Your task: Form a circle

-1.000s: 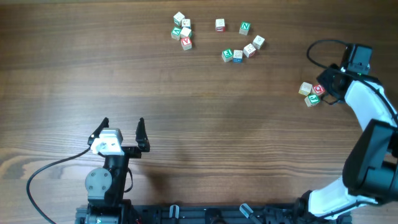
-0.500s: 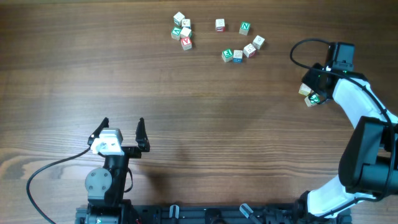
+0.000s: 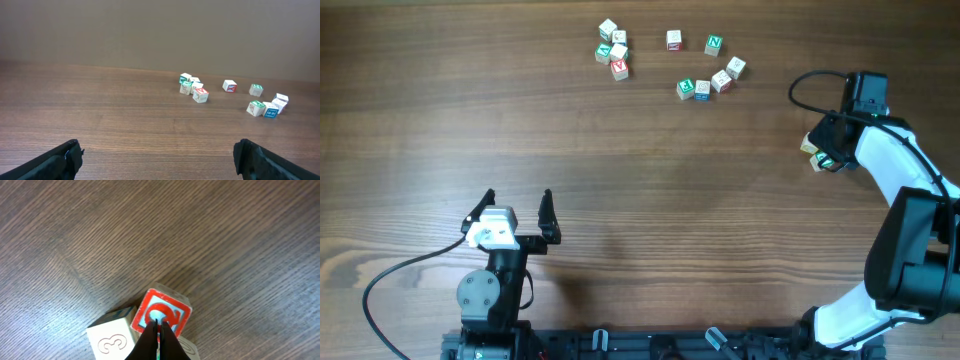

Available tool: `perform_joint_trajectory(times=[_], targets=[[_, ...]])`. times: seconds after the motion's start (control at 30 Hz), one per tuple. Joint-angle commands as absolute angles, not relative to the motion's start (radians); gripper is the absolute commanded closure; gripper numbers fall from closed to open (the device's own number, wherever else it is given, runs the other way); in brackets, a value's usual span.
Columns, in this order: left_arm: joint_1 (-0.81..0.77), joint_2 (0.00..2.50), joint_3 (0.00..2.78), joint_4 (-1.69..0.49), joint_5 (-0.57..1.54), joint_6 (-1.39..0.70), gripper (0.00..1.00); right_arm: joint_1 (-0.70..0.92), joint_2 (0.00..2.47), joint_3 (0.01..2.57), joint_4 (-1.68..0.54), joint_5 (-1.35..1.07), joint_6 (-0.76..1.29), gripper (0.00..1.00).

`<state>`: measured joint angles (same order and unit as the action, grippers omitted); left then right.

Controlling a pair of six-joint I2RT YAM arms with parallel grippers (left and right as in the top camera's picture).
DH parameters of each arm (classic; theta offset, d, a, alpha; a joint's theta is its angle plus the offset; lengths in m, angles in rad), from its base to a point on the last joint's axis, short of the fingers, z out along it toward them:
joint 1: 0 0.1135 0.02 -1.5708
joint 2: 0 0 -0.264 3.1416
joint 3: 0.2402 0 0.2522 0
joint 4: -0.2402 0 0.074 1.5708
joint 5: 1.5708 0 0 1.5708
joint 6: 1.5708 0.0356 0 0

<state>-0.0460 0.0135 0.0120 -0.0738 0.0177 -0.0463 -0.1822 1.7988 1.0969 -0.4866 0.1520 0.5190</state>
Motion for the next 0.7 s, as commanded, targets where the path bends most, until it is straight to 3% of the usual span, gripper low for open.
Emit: perform_joint_trajectory(times=[0.0,0.67], targets=[[-0.051,0.006,0.006,-0.075,0.033,-0.053,0.00,-0.184,1.807,1.105,-0.487,0.192,0.542,0.96],[-0.051,0.006,0.006,-0.075,0.033,-0.053,0.00,-0.184,1.862,1.104,-0.453,0.210,0.550,0.96]])
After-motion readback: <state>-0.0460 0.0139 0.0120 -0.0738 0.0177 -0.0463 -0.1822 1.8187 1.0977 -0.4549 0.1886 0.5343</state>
